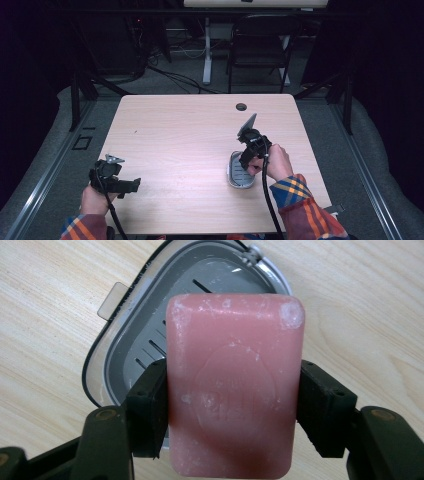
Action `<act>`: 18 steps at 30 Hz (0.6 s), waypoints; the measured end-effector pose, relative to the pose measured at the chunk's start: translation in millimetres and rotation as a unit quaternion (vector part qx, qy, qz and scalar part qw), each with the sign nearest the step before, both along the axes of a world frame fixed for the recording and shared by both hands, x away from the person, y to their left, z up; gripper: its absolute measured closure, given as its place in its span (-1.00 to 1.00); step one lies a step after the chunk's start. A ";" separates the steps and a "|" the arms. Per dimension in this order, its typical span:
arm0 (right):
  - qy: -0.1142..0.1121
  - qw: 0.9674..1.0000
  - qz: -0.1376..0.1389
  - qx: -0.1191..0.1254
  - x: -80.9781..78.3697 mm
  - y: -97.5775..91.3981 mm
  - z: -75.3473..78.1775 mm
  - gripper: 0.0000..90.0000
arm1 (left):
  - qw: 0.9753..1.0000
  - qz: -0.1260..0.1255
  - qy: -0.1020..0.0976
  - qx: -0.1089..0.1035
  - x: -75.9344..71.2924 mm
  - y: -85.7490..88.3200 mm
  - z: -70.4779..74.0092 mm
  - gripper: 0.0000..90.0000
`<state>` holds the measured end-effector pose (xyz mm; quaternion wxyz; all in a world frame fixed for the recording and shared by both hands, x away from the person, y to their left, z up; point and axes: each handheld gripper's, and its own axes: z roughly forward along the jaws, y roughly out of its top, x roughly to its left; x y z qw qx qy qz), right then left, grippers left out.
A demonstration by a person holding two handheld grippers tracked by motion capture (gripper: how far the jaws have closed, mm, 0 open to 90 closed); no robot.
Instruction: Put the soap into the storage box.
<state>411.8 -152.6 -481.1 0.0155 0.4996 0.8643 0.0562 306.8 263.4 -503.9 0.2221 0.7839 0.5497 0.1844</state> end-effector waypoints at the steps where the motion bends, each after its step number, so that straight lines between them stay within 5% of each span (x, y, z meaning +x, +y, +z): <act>1: 0.000 1.000 0.000 0.000 0.0 0.0 0.0 -0.18 | 1.000 0.000 0.000 0.000 0.0 -0.1 0.0 -1.00; 3: 0.013 1.000 0.007 -0.007 2.4 3.0 -1.3 -0.18 | 1.000 -0.001 0.003 0.000 -0.2 -0.4 0.3 -1.00; 11: 0.001 1.000 -0.020 0.003 2.3 9.1 -10.9 -0.18 | 1.000 -0.003 0.004 0.001 0.3 -1.6 -0.5 -1.00; 12: 0.022 1.000 -0.002 -0.019 5.2 10.5 -9.0 -0.18 | 1.000 -0.003 0.004 0.003 0.3 -2.1 -0.9 -0.99; 18: 0.018 1.000 -0.015 -0.018 5.8 16.5 -13.9 -0.20 | 1.000 -0.006 0.007 0.006 0.3 -2.3 -0.7 -0.99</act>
